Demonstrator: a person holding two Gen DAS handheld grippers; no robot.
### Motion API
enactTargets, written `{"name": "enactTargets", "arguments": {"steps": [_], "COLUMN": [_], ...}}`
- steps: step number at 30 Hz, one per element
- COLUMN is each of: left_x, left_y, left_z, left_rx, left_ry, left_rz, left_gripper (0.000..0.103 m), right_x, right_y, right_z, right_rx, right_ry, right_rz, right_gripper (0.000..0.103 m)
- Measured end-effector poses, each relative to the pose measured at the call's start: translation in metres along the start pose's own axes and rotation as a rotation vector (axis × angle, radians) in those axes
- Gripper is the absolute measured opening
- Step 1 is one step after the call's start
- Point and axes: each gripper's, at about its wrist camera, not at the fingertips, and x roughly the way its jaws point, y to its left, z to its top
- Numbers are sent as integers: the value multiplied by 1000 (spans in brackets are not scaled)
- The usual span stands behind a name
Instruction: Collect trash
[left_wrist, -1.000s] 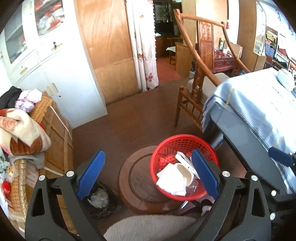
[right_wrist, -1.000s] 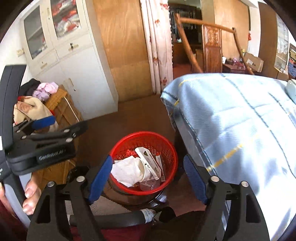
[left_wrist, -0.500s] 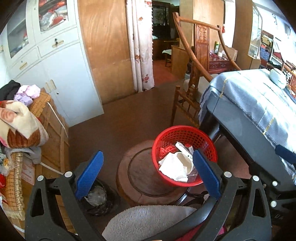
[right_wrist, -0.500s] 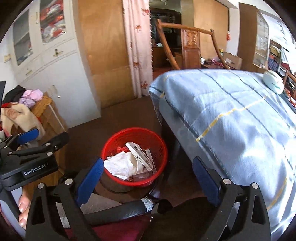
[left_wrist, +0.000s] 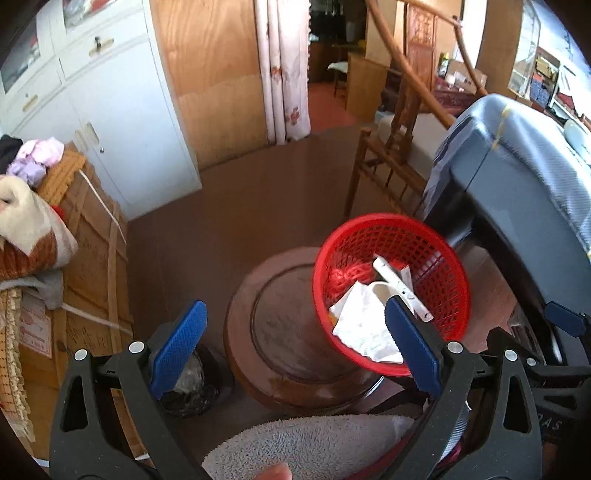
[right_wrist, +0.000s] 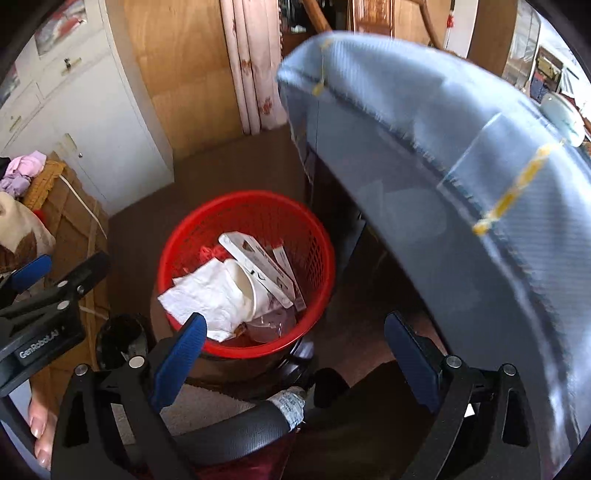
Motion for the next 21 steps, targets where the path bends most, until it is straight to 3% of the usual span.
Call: {"name": "enactTargets", "arguments": {"steps": [12, 21], "left_x": [23, 22], "left_y": [-5, -20], "left_z": [4, 10], "left_rx": [1, 40], "left_ry": [67, 53], "left_rz": [-9, -7], "left_gripper": [93, 93], "right_x": [22, 26], "right_y": [4, -4], "right_z": [10, 10], "right_rx": [-58, -48], "right_ry": [31, 23], "right_rz": [7, 16], "right_gripper": [97, 97]}}
